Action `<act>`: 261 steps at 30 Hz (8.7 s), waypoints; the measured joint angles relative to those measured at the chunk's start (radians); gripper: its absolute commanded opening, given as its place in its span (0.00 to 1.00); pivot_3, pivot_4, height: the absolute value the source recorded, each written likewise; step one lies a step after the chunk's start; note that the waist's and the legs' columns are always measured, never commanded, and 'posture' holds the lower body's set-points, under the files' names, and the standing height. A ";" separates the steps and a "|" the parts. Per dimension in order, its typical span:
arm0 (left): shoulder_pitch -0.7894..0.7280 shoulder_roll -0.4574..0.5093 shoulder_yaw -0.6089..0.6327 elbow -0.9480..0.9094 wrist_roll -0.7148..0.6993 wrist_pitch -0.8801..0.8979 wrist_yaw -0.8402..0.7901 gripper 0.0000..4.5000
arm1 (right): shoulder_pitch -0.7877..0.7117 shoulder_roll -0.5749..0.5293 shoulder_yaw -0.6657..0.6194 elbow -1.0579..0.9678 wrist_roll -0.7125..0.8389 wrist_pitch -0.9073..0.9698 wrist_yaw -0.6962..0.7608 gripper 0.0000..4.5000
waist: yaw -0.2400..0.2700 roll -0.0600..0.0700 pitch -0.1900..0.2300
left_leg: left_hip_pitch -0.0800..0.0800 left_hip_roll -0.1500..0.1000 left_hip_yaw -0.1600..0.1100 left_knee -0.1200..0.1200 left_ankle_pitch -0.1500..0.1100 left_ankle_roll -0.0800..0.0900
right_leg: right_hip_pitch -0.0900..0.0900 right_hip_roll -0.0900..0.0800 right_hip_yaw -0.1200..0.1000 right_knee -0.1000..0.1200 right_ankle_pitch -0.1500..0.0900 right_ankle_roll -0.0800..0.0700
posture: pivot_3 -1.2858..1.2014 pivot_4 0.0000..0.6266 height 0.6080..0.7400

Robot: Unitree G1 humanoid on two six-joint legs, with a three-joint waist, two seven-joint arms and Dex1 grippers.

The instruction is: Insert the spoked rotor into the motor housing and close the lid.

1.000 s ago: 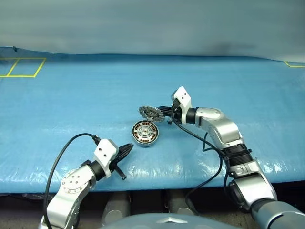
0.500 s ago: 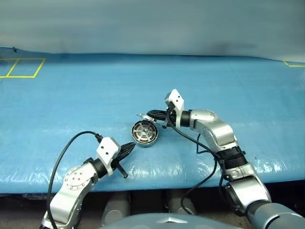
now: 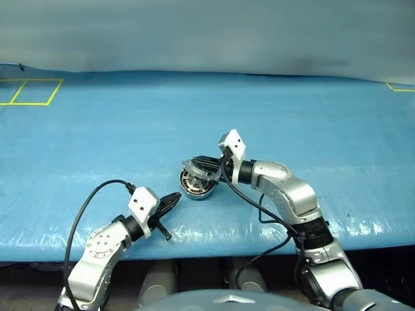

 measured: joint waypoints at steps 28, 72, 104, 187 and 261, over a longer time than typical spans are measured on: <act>-0.018 -0.008 0.027 0.224 -0.012 -0.185 -0.093 0.01 | 0.203 0.056 0.031 -0.167 0.107 0.087 -0.192 0.00 | -0.001 0.003 -0.002 | 0.001 0.000 0.000 0.001 0.000 0.000 | 0.001 0.000 0.000 0.001 0.000 -0.001 | 0.52 0.24 1.00; -0.024 -0.015 0.086 0.167 -0.091 -0.170 -0.113 0.00 | 0.232 0.024 0.069 -0.338 0.040 0.096 -0.349 0.78 | 0.000 0.004 -0.003 | 0.003 0.000 0.000 0.000 0.000 0.000 | 0.002 0.000 0.000 0.001 -0.001 -0.001 | 0.52 0.24 1.00; -0.005 -0.045 -0.008 -0.014 -0.025 -0.060 0.012 0.00 | 0.204 0.050 0.220 -0.105 -0.257 -0.112 -0.383 0.67 | 0.000 0.003 -0.003 | 0.003 0.000 0.000 -0.001 0.000 0.000 | 0.003 0.000 0.000 0.000 -0.001 -0.001 | 0.52 0.24 1.00; -0.570 0.102 -0.022 0.199 -0.148 0.594 -0.100 0.00 | 0.102 0.016 0.243 -0.047 -0.290 -0.065 -0.202 0.67 | -0.019 0.003 -0.003 | 0.012 0.001 -0.001 -0.002 0.001 -0.002 | 0.010 0.002 0.001 0.002 -0.001 -0.001 | 0.52 0.24 1.00; -0.555 0.113 -0.048 0.199 -0.094 0.533 -0.157 0.00 | 0.359 0.338 -0.418 0.056 1.060 0.475 -0.892 0.47 | -0.002 0.004 -0.004 | 0.007 0.000 -0.001 -0.008 0.001 0.000 | 0.004 0.001 0.000 -0.002 -0.003 -0.002 | 0.52 0.24 1.00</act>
